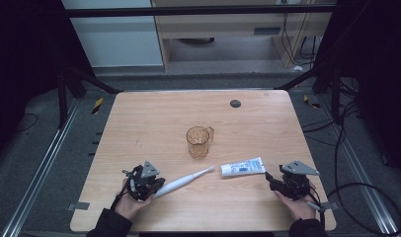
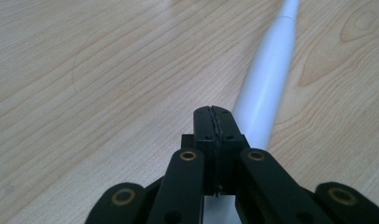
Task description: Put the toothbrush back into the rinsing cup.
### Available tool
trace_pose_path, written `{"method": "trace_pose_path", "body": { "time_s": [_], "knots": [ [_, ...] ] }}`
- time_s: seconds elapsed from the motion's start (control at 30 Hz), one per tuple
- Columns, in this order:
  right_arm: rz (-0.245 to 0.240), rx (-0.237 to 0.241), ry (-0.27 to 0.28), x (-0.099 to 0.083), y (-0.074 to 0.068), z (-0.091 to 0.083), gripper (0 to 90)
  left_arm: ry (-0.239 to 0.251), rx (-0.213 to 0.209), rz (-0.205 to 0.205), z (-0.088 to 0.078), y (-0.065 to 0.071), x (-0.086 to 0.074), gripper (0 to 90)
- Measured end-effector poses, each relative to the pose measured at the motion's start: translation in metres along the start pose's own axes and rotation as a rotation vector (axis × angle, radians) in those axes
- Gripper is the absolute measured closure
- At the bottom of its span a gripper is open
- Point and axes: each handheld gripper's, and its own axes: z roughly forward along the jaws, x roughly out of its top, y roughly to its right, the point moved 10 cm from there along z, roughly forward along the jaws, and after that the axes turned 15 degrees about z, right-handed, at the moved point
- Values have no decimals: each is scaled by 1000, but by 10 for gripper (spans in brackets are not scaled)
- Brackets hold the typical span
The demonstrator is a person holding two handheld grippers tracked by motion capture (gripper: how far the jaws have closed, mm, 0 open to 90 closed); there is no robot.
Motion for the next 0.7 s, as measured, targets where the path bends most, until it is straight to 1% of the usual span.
{"method": "trace_pose_path", "body": {
  "time_s": [0.2,0.3,0.33,0.37,0.47,0.5,0.53,0.63,0.67,0.7],
  "knots": [
    [0,0,-1,0,0,0,392,0,1,1,-1,1,0,892],
    [0,0,1,0,0,0,391,16,9,-2,-2,0,2,867],
    [1,-1,0,0,0,0,392,24,15,1,-4,-2,3,849],
    [1,-1,1,0,0,0,391,37,25,-4,-5,-3,5,822],
    [3,-2,2,1,0,0,391,65,61,1,-9,-10,10,723],
    [2,-3,4,1,0,0,391,73,77,4,-11,-13,12,657],
    [2,-3,4,1,0,0,391,78,87,7,-12,-15,13,657],
    [3,-2,8,2,1,-1,390,100,75,-11,-13,-18,17,558],
    [9,-4,8,2,1,-1,388,95,77,-20,-13,-19,18,516],
    [9,-4,8,2,1,-1,388,87,71,-22,-13,-19,19,516]
  ]
}}
